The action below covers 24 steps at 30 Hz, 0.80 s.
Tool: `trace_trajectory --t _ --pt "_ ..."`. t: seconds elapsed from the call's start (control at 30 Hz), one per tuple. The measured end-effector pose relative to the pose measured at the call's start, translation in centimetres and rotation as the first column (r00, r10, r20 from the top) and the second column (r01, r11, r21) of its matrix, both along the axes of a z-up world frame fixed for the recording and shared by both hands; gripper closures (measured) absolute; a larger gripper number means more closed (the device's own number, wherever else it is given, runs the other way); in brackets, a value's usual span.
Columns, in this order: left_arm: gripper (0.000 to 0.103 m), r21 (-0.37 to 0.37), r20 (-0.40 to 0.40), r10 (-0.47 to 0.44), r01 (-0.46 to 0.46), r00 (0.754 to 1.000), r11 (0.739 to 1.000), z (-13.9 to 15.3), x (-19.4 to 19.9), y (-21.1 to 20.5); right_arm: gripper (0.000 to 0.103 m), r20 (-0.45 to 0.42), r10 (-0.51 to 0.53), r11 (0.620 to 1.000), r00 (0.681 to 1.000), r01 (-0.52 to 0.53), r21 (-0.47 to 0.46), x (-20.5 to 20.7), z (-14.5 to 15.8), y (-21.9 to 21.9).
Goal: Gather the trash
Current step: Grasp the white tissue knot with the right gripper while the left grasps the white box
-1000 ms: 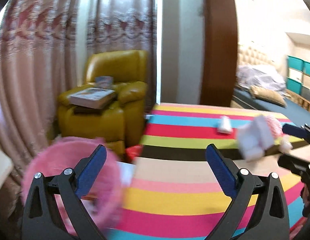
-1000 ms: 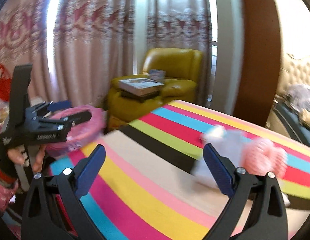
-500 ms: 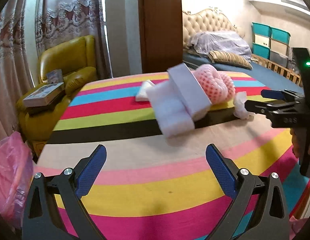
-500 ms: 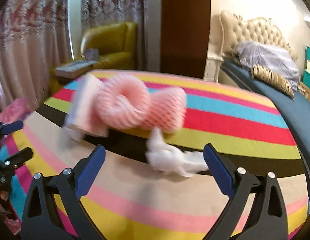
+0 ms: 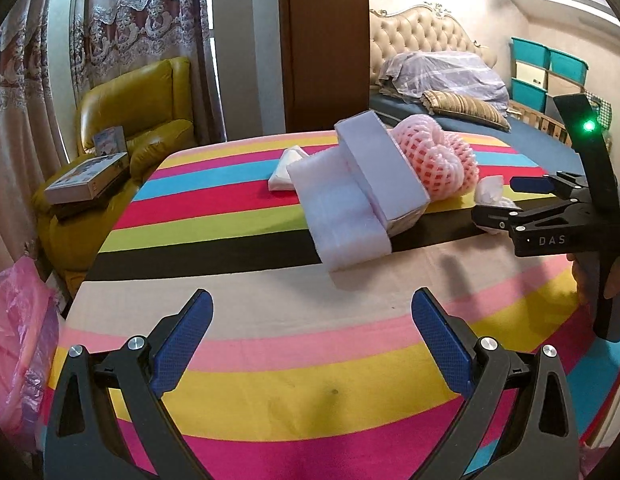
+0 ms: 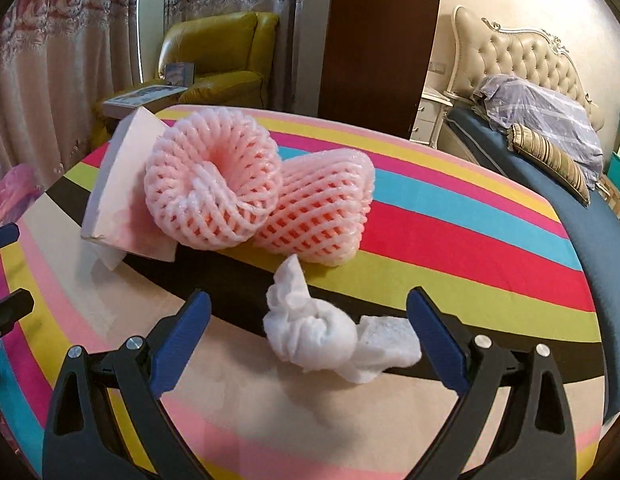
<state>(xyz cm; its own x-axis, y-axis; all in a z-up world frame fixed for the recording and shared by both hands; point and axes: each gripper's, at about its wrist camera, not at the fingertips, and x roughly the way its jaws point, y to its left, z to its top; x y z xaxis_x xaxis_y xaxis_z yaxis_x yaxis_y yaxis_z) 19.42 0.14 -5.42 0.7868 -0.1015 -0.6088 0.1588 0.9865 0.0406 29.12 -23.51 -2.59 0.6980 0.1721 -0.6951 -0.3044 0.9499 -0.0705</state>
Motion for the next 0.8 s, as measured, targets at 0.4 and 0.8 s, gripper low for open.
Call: trace_trajectory --t 0.4,0.8 --pt "0.008 0.017 -0.098 0.054 -0.052 0.994 0.998 -1.6 1.0 -0.1 0.009 -0.040 0.013 1.000 0.999 -0.013 0.000 0.4 -0.6 0.4" --pt "0.008 0.043 -0.100 0.070 -0.065 0.993 0.997 -1.8 1.0 -0.3 0.029 -0.093 0.029 1.000 0.995 -0.029 -0.008 0.0 -1.4 1.2"
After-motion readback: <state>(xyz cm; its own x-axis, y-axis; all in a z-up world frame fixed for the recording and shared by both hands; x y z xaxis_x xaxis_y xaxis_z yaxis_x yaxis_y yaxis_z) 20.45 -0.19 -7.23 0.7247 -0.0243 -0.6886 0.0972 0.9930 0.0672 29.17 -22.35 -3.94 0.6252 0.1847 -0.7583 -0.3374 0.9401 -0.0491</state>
